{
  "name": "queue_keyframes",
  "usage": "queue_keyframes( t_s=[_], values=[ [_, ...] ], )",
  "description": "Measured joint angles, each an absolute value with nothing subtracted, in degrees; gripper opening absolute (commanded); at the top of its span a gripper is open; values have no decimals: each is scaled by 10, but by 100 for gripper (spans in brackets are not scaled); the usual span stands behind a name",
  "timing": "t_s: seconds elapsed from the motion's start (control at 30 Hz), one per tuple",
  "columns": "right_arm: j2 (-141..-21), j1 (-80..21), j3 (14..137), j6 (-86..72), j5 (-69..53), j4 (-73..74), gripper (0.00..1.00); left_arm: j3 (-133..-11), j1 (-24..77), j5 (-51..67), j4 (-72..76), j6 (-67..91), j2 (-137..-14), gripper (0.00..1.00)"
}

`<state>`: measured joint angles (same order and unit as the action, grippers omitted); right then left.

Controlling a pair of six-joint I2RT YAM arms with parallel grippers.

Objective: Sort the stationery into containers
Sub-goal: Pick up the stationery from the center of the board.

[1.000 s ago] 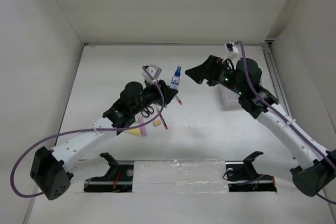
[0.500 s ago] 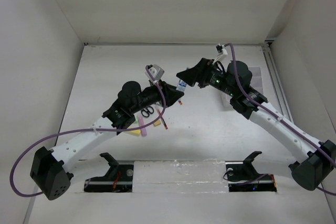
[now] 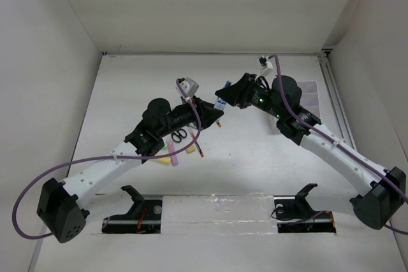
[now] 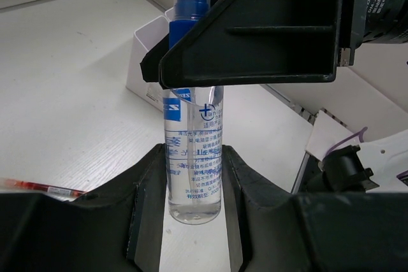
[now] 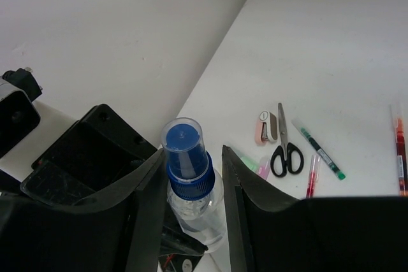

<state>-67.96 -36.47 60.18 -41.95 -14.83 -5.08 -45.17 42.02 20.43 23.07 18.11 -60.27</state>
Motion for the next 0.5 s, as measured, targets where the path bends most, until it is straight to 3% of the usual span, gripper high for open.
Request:
queue_keyframes(
  t_s=[0.2,0.23,0.27,0.43,0.47,0.5],
  values=[
    [-684,-365,602,-409,-140,-51,0,-452,420,204,229,181,-608,4],
    [-684,-365,602,-407,-139,-51,0,-452,419,204,229,181,-609,14],
    [-685,-366,602,-404,-138,-51,0,-452,419,204,229,181,-611,36],
    [-686,-369,600,-389,-119,-50,0,-454,420,201,223,180,-613,55],
    [-686,-369,600,-386,-115,-50,0,-455,420,200,223,180,-613,69],
    [-686,-369,599,-384,-109,-50,0,-456,420,199,223,178,-614,93]
  ],
)
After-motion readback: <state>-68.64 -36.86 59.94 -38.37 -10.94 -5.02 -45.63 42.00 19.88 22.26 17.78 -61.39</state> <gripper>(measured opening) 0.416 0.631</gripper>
